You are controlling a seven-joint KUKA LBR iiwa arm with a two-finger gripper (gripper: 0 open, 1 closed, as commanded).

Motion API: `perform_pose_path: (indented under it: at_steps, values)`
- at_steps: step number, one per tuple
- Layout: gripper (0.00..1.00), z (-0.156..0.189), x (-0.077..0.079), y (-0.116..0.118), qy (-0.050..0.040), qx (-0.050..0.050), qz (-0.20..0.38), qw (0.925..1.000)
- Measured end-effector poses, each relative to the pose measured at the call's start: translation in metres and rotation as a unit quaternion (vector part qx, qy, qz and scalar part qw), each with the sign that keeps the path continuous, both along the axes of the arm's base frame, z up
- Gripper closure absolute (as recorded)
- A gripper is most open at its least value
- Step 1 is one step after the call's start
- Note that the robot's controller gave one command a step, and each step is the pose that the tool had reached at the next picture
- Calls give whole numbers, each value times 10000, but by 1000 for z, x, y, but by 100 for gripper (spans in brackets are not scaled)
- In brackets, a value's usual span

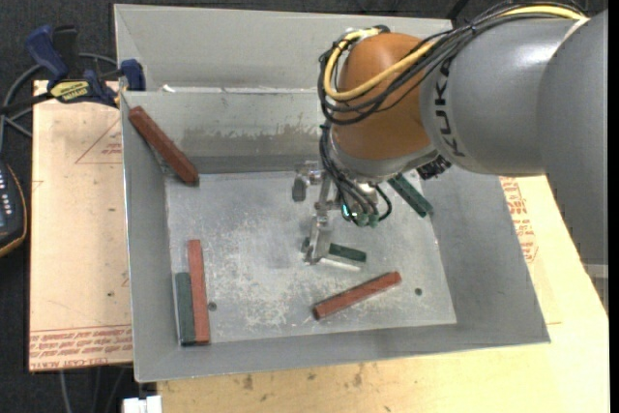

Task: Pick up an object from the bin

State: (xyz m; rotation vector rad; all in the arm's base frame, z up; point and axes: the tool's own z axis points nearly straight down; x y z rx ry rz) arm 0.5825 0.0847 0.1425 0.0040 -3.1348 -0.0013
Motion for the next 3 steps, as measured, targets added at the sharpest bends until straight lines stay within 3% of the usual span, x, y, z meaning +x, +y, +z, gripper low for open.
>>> perform_pose_path:
  at_steps: [1,2,3]
  values:
    - [0,-70,-42,-51,-4,-8,-884,9961]
    - [100,-69,-40,-50,-38,1,-881,9961]
    - [100,72,-32,-51,-88,6,-955,9954]
